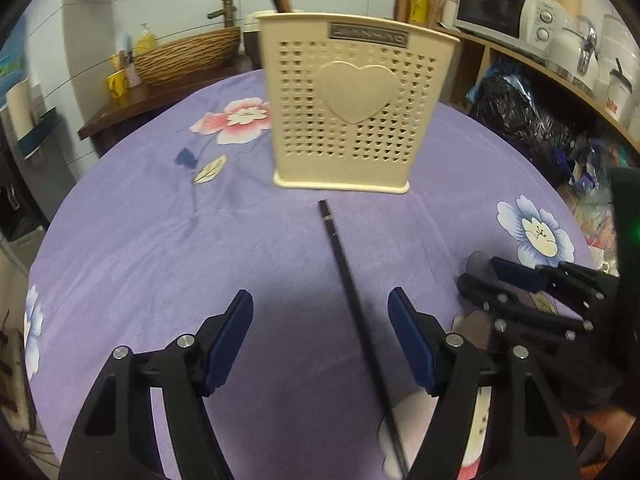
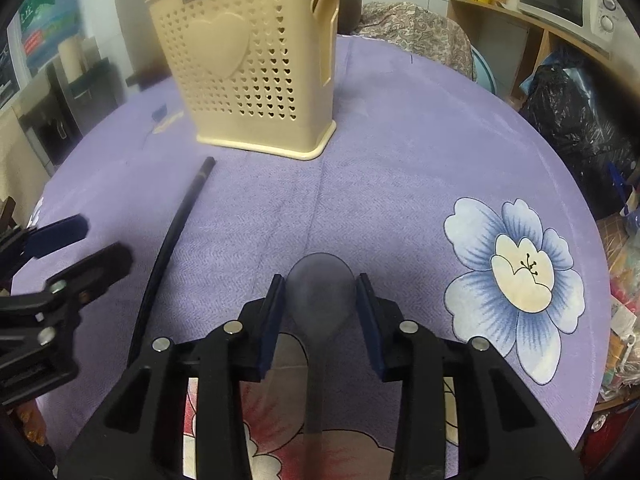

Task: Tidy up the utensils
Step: 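Close the left tool on the black stick while the right tool closes on the spoon, then lift and carry the black stick and grey spoon over the caddy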

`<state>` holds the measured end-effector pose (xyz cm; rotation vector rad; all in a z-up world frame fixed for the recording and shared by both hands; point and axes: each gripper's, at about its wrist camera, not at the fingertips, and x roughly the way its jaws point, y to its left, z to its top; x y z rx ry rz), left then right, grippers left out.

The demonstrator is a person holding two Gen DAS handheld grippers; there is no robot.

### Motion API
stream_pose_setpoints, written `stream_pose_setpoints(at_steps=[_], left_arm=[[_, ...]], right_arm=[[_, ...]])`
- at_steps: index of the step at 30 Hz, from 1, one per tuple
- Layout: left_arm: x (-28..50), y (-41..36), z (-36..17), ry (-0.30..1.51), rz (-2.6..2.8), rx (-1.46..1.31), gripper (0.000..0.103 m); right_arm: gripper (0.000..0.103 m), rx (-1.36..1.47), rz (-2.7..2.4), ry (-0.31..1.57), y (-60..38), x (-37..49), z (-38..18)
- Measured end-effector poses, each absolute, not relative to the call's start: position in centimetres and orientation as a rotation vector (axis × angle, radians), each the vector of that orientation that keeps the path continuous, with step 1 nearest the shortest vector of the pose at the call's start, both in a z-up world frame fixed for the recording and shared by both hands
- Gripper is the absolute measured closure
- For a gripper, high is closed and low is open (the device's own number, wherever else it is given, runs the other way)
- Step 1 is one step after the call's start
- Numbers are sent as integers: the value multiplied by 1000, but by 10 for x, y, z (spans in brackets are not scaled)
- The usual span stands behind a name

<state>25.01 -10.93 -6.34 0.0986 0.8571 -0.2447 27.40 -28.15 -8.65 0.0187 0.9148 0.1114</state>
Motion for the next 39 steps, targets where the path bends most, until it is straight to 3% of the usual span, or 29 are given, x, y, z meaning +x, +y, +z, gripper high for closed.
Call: stream_pose_setpoints(at_steps=[4,14,19,29,39], left_arm=[[286,-121,-75,903,-210,118,49],[320,-140,-84,928,-179,147,71],[320,-149,-84,920,-183,171,93],[320,-141,-75,895,-190,117,93],[286,-106,6,702,-228,12,93]], right_arm=[[66,28,117,909,-284,272,-87],[66,4,108,899,-279,270,-88],[66,13,107,898,-279,270,-88],[66,55,134,882,-282,271,-82],[66,119,222,786,-287,262,-26]])
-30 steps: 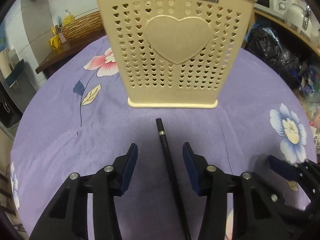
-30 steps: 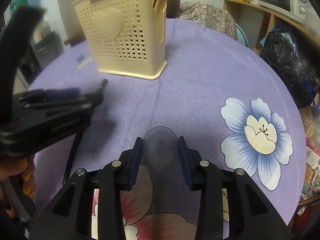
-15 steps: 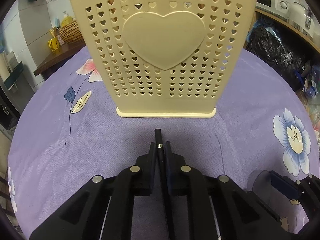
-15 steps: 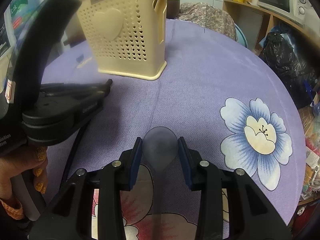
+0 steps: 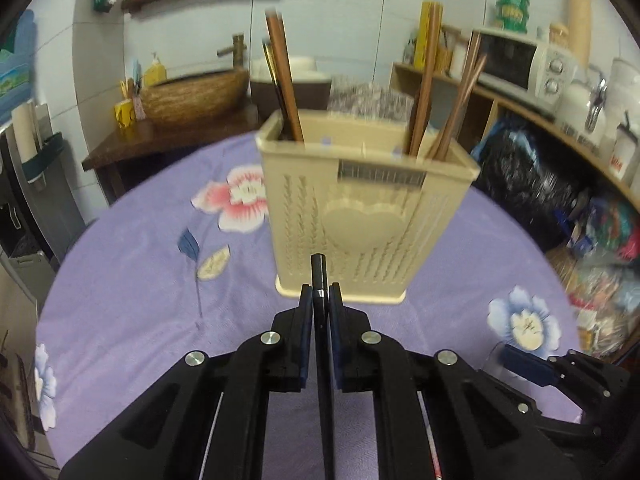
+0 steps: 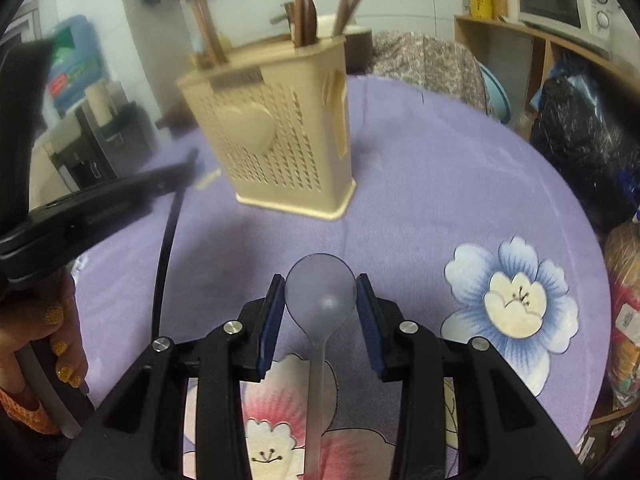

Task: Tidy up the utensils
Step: 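Lift and carry the black stick and grey spoon over the caddy, then lower the stick and spoon into the caddy and open both tools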

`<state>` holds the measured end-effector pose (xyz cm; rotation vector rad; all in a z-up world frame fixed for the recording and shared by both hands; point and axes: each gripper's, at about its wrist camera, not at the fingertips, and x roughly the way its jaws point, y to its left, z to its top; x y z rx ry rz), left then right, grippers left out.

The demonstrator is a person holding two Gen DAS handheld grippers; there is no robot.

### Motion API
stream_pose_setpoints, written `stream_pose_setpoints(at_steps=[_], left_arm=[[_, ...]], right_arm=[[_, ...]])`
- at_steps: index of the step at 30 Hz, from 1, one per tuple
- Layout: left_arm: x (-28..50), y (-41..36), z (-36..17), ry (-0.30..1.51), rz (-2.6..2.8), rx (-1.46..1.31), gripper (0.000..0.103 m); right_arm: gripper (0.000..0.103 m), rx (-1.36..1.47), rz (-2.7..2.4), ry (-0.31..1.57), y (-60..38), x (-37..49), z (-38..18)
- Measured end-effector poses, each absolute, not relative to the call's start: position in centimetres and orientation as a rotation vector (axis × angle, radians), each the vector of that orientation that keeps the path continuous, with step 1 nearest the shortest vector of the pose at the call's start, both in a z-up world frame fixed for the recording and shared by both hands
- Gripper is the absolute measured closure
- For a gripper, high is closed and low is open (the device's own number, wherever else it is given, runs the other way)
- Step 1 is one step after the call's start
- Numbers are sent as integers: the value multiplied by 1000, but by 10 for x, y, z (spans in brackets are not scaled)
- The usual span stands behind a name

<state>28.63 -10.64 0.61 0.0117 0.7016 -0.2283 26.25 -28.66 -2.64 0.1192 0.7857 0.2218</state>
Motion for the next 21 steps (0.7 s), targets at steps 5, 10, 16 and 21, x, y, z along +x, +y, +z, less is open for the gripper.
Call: stream_pose_setpoints(at_steps=[5,10,16,21], left_arm=[[258,-86,50,571,-243,-20,94],[245,-75,76,488,-238,-45,94],[247,-75,75,485,-234,-43,94],[245,-72,82,471,-243,-47,94]], right_arm=[[66,121,253,722,-287,251,12],[66,109,259,676,-284,246,36],[66,94,266,665,-280,247,42],[66,86,290,663,-279,249,47]])
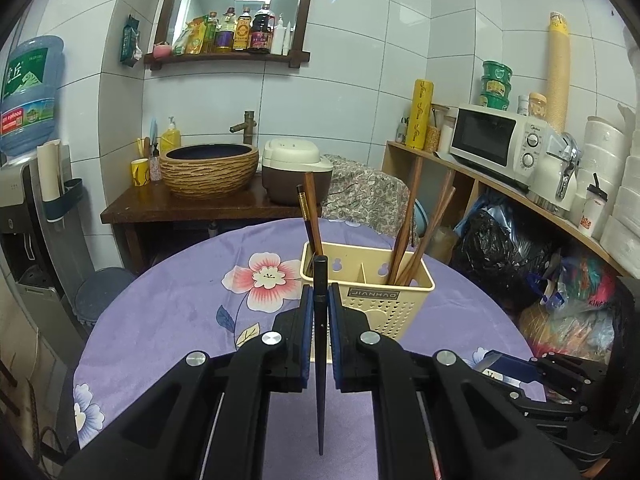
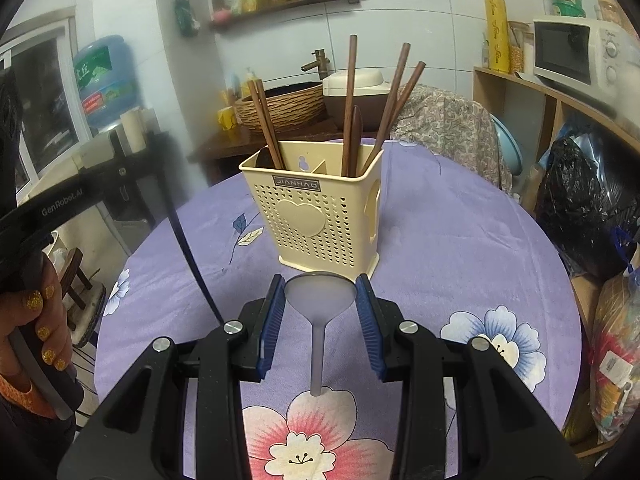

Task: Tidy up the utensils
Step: 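Lower the stick and spoon into the caddy and open both tools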

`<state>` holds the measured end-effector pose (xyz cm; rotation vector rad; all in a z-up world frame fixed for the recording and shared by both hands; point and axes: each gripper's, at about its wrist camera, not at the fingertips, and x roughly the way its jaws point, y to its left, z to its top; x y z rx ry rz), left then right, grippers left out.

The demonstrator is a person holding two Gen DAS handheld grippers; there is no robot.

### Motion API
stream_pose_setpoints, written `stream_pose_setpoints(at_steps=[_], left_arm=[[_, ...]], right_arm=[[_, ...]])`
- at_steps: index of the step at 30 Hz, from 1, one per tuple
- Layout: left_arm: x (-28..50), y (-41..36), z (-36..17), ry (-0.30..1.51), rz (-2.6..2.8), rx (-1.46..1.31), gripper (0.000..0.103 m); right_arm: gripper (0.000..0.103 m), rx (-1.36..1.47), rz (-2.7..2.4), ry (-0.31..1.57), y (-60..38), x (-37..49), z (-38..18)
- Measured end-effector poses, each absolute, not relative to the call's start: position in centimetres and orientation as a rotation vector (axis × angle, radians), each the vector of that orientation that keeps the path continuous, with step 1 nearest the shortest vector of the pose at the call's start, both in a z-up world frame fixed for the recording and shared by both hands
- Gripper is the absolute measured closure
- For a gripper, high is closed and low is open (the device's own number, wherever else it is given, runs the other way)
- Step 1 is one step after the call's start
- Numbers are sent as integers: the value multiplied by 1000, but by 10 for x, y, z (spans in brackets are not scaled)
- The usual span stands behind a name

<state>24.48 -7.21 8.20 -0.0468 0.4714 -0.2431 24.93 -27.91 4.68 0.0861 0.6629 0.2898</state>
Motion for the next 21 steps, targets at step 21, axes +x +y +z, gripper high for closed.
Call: stream_pose_setpoints(at_steps=[21], left_arm=[[309,-92,219,238,-284,-104,94]], right_arm=[[66,38,230,370,-269,333,197]])
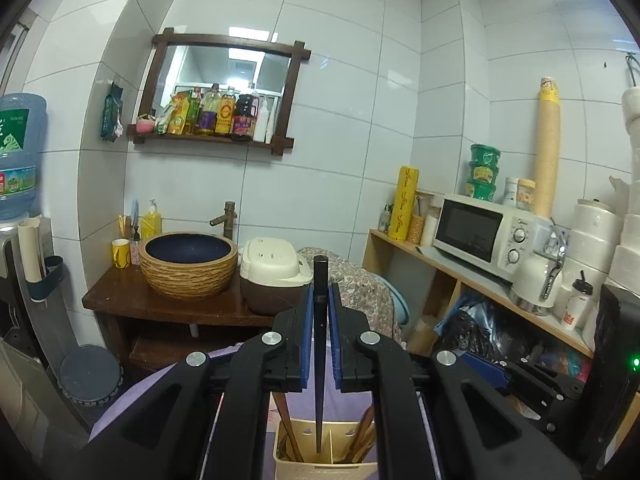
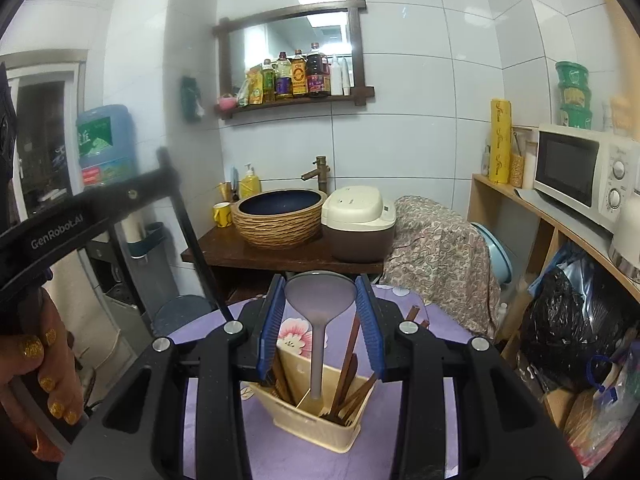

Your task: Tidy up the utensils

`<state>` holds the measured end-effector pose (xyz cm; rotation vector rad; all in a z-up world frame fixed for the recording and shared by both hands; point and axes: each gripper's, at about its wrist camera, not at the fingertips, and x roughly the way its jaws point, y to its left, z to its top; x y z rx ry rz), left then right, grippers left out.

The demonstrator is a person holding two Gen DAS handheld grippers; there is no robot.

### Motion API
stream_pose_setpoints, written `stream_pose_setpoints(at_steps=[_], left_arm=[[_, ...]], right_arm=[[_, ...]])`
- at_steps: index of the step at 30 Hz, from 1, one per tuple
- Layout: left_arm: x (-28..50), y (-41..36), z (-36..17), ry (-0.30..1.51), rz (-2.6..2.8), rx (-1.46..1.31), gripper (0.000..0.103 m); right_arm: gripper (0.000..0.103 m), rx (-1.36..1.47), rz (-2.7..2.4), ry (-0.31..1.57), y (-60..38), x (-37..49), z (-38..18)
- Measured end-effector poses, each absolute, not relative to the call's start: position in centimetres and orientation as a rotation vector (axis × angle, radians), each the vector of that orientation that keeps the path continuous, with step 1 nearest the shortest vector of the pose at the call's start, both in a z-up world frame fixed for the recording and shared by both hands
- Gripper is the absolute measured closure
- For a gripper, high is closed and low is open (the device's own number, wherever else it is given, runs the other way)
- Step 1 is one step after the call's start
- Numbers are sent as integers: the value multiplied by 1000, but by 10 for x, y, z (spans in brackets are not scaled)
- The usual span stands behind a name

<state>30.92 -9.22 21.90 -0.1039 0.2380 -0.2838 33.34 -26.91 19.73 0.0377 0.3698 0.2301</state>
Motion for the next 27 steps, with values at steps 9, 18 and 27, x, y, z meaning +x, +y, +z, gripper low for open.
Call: stream_pose_setpoints(at_steps=[9,18,27], left_arm=[[340,-102,140,355,-274,-99,94],[355,-100,83,472,-277,-113,94],[345,-96,87,443,-271,-85,91]], right_arm=[[66,26,197,479,-262,360,117],[66,9,171,531,-259,367,64],[40,19,156,466,-265,351,62]])
